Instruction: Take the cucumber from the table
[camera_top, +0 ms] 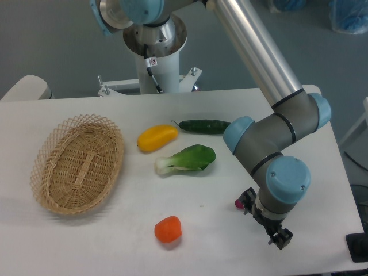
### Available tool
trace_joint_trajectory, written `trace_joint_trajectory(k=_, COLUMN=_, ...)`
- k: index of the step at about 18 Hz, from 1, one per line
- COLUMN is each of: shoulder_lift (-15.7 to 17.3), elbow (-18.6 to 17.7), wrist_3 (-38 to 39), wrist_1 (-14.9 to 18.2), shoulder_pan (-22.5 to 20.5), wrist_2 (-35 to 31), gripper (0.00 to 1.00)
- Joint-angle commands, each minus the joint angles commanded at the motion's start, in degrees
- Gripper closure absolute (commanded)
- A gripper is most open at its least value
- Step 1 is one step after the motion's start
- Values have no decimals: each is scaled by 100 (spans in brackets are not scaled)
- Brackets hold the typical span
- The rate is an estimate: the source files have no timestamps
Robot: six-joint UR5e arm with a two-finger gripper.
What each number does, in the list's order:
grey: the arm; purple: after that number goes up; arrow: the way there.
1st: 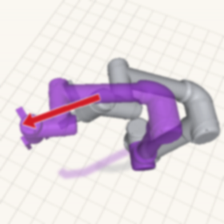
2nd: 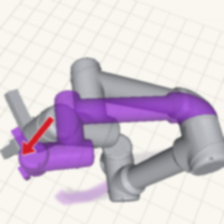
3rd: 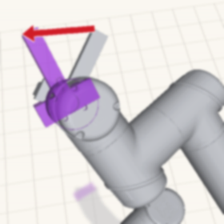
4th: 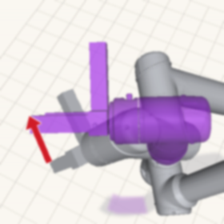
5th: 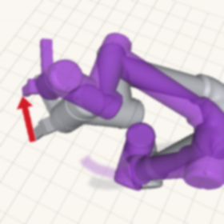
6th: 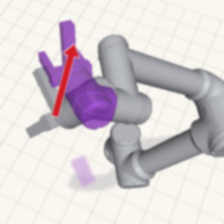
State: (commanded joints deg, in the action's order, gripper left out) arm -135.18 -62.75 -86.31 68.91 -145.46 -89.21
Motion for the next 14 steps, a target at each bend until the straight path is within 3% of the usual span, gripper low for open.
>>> trace_joint_trajectory(k=10, shoulder_lift=9, elbow=-17, wrist_3=9, wrist_1=-17, shoulder_pan=0, wrist_2=17, gripper=0)
trace_joint_trajectory(k=14, shoulder_lift=175, elbow=-482, wrist_3=149, wrist_1=-597, shoulder_pan=-17, wrist_2=61, gripper=0)
